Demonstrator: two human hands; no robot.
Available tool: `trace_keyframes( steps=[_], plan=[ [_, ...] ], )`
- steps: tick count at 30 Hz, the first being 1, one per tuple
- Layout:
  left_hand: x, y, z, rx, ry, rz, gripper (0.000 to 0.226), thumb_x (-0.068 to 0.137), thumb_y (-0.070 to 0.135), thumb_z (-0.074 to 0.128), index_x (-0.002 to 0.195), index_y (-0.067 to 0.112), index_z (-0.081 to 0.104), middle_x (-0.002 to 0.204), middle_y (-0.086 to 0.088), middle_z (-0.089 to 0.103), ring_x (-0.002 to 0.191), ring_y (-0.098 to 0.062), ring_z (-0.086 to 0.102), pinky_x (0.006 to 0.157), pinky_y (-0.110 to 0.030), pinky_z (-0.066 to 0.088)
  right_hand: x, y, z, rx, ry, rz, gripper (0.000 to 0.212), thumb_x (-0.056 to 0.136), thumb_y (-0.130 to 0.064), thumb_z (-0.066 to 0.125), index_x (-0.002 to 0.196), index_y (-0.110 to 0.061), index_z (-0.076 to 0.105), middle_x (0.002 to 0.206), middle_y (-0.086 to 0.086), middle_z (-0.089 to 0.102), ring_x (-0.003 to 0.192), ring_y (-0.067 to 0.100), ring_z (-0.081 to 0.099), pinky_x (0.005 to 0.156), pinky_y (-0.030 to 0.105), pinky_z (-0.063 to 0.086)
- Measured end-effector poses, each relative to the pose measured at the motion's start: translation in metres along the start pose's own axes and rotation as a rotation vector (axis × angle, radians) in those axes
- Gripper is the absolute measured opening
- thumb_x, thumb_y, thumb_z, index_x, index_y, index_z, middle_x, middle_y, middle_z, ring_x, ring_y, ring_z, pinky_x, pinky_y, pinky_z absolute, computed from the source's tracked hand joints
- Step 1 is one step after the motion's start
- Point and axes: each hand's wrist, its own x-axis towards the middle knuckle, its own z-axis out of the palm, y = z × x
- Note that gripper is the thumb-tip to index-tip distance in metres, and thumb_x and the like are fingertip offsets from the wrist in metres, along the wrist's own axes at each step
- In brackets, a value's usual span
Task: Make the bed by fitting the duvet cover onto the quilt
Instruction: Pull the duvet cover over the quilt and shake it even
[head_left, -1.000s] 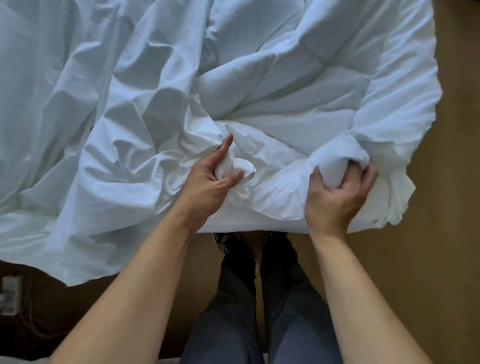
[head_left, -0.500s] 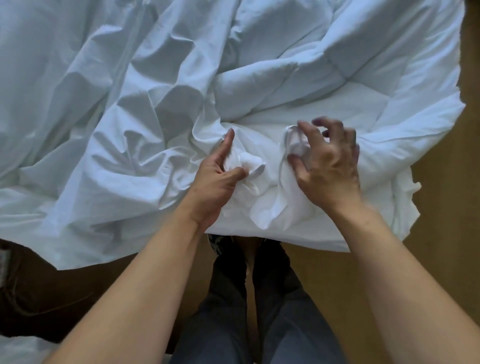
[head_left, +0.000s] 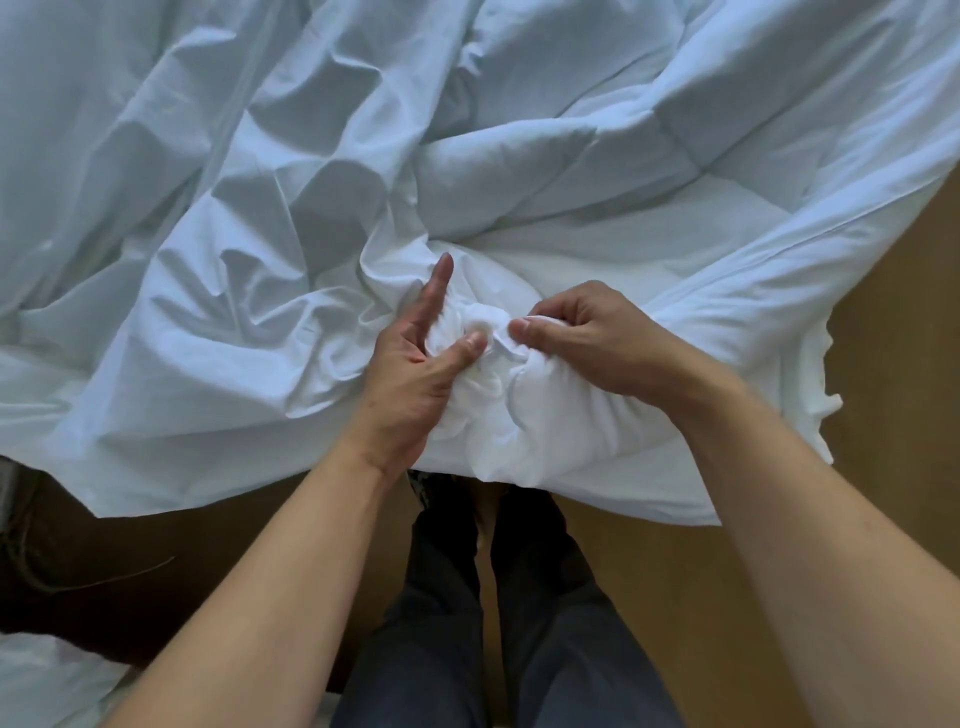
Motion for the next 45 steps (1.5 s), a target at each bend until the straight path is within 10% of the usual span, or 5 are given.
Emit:
trace_keyframes(
  steps=[14, 19, 27, 38, 45],
  plan=[
    [-0.018, 0.001, 0.012, 0.045, 0.207, 0.121, 0.062, 0.095, -0.005, 0.062, 0.15, 0.018, 0.044, 0.15, 0.017, 0.046, 0.139, 0.01, 0.037, 0.11, -0.011, 0.033, 0.018, 0.0, -0.009, 0.052, -0.074, 0.059, 0.027, 0.095, -0.027, 0.066, 0.079, -0.006, 0.072, 0.06, -0.005, 0.055, 0.055, 0.007, 0.048, 0.051, 0.018, 0.039],
    [-0.018, 0.002, 0.003, -0.206, 0.125, -0.031, 0.054, 0.093, 0.008, 0.039, 0.141, 0.024, 0.058, 0.144, 0.003, 0.057, 0.141, -0.009, 0.043, 0.124, -0.043, 0.025, 0.026, -0.001, -0.006, -0.011, -0.114, 0.059, 0.026, 0.091, -0.034, 0.066, 0.078, -0.012, 0.072, 0.063, -0.004, 0.054, 0.058, 0.01, 0.05, 0.055, 0.027, 0.041],
    [-0.014, 0.004, -0.001, -0.169, 0.173, -0.095, 0.069, 0.092, -0.009, 0.04, 0.146, 0.034, 0.043, 0.132, -0.001, 0.066, 0.119, -0.019, 0.063, 0.106, -0.04, 0.048, 0.044, 0.001, 0.006, -0.14, -0.025, 0.033, 0.019, 0.082, -0.038, 0.064, 0.073, -0.023, 0.071, 0.066, 0.001, 0.064, 0.057, 0.008, 0.053, 0.058, 0.03, 0.046],
    [-0.009, -0.023, 0.021, -0.161, 0.688, -0.105, 0.04, 0.068, 0.008, 0.071, 0.093, 0.021, 0.044, 0.089, -0.003, 0.06, 0.082, -0.014, 0.061, 0.084, -0.033, 0.052, 0.053, 0.002, 0.012, -0.215, -0.052, -0.008, 0.021, 0.083, -0.04, 0.065, 0.072, -0.023, 0.068, 0.055, -0.009, 0.056, 0.05, 0.005, 0.047, 0.052, 0.026, 0.039],
    [-0.013, -0.027, 0.023, -0.31, 0.672, -0.226, 0.016, 0.079, -0.003, 0.075, 0.077, 0.011, 0.07, 0.086, -0.011, 0.071, 0.083, -0.025, 0.066, 0.085, -0.042, 0.055, 0.055, 0.002, 0.018, -0.252, -0.102, -0.03, 0.03, 0.088, -0.036, 0.064, 0.067, -0.015, 0.061, 0.055, -0.004, 0.053, 0.052, 0.009, 0.046, 0.053, 0.028, 0.037]
  ],
)
